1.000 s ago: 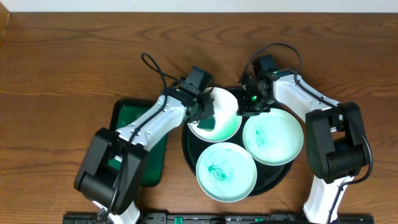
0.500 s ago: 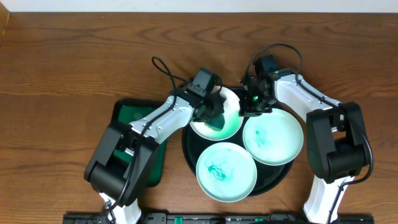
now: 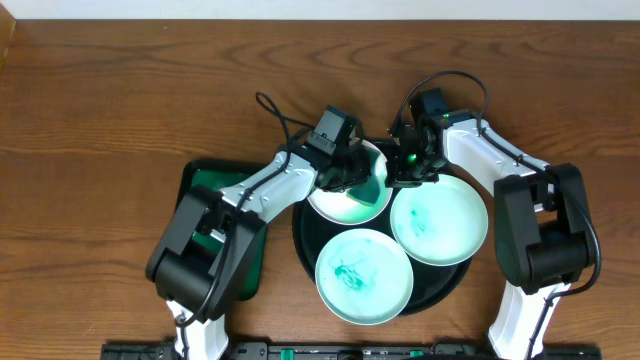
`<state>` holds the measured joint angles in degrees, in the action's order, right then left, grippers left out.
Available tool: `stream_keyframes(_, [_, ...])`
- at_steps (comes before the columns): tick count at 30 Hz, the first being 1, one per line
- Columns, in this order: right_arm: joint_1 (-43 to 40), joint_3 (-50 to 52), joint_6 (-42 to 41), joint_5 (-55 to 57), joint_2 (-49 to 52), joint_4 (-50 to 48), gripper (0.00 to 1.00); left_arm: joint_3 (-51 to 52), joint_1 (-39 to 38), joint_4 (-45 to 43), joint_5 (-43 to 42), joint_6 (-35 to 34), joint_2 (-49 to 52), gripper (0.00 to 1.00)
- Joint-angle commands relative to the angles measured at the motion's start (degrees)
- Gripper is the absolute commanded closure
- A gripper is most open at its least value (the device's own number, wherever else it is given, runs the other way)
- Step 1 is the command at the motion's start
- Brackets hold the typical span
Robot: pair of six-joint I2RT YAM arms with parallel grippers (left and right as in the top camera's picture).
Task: Clean dirty plates on tray and stack at the side
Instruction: 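Scrub the top white plate with the sponge in the left gripper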
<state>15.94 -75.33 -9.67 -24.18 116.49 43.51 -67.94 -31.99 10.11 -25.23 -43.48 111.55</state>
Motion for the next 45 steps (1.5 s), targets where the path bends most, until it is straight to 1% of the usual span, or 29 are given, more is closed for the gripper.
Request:
stream_keyframes(1, [0.9, 0.5, 0.3, 0.4, 0.9, -0.7, 0.99, -3.0, -1.1, -1.0, -4.1, 0.1, 1.2, 0.93])
stream_keyframes(4, [0.9, 0.5, 0.3, 0.4, 0.9, -0.4, 0.99, -3.2, -0.8, -1.5, -3.7, -0.2, 1.2, 0.93])
stream_keyframes(9, [0.9, 0.5, 0.3, 0.4, 0.9, -0.2, 0.99, -3.2, 2.9, -0.3, -0.7, -1.1, 1.2, 0.93])
stream_keyframes(16, [0.9, 0.5, 0.3, 1.0, 0.9, 0.6, 0.99, -3.2, 10.0, 5.5, 1.9, -1.2, 1.2, 0.93])
stream_keyframes(21, [0.9, 0.5, 0.3, 1.7, 0.9, 0.6, 0.99, -3.2, 13.6, 9.3, 2.0, 0.4, 1.2, 0.93])
stream_keyframes(24, [0.9, 0.5, 0.3, 1.7, 0.9, 0.6, 0.99, -3.2, 13.7, 12.3, 3.8, 2.6, 1.2, 0.93])
stream_keyframes(30, [0.9, 0.5, 0.3, 1.7, 0.9, 0.6, 0.99, -3.2, 13.6, 22.7, 14.3, 7.3, 0.0, 0.93])
stream_keyframes(34, [0.9, 0.5, 0.3, 1.9, 0.9, 0.5, 0.99, -3.2, 13.6, 27.2, 20.9, 9.1, -2.3, 0.93])
stream_keyframes(36, [0.9, 0.5, 0.3, 1.9, 0.9, 0.4, 0.99, -3.2, 13.6, 27.8, 21.7, 10.5, -3.8, 0.93])
stream_keyframes(45, [0.9, 0.5, 0.3, 1.9, 0.9, 0.3, 0.99, -3.2, 13.3, 29.4, 22.7, 10.5, -8.8, 0.93])
